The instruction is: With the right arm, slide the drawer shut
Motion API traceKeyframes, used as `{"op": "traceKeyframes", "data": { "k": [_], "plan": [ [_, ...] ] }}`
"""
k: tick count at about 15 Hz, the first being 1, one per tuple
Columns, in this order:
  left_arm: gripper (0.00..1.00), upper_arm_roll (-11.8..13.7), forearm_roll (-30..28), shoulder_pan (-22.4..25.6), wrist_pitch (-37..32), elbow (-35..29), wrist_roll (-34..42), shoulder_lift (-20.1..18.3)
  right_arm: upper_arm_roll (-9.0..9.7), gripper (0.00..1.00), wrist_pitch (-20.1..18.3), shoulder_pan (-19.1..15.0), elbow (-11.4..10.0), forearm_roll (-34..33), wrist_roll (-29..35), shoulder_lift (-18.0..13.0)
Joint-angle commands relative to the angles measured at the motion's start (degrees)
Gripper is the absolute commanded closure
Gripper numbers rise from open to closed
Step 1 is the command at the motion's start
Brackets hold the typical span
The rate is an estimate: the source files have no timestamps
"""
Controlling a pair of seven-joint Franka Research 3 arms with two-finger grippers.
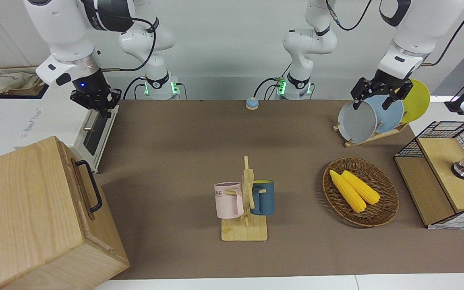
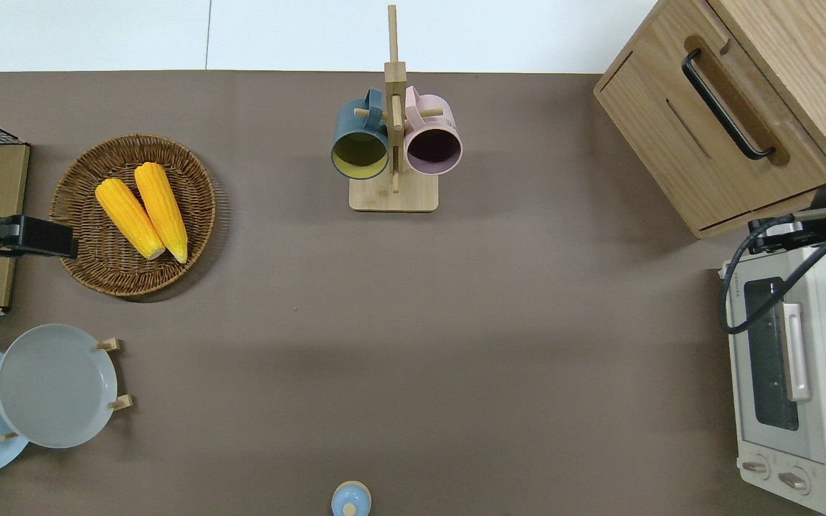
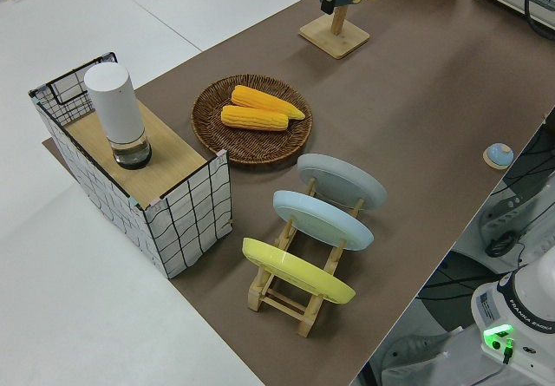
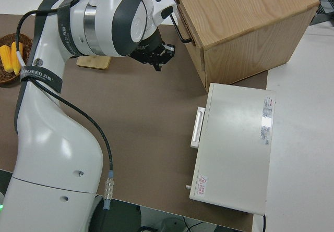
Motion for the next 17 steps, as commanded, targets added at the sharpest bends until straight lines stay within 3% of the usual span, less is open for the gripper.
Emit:
{"op": "traceKeyframes", "data": {
  "k": [1,3,5,9,11,17],
  "plan": [
    [0.00,0.9,0.8,-1.0,0.0,1.1,0.3,0.7,0.36,0.428,1.2,-0.1,2.3,1.3,1.2,0.7],
    [0.00,0.9,0.9,-1.0,0.0,1.1,0.3,0.7,0.36,0.271,1.8,-0.1,2.4,2.6,3.9,1.0],
    [0.00,0.9,0.8,-1.0,0.0,1.1,0.3,0.7,0.36,0.012,2.2,-0.1,2.8,2.6,4.9,1.1],
    [0.00,0.9,0.8,-1.0,0.0,1.1,0.3,0.7,0.62,0.011,1.8,-0.2,3.8,2.8,4.1,1.2],
    [0.00,0.9,0.8,-1.0,0.0,1.1,0.3,0.7,2.02,0.011,1.1,-0.3,4.7,2.1,3.9,1.5],
    [0.00,0.9,0.8,-1.0,0.0,1.1,0.3,0.7,2.12,0.011,1.1,-0.3,5.3,3.1,4.2,2.8]
  ]
}}
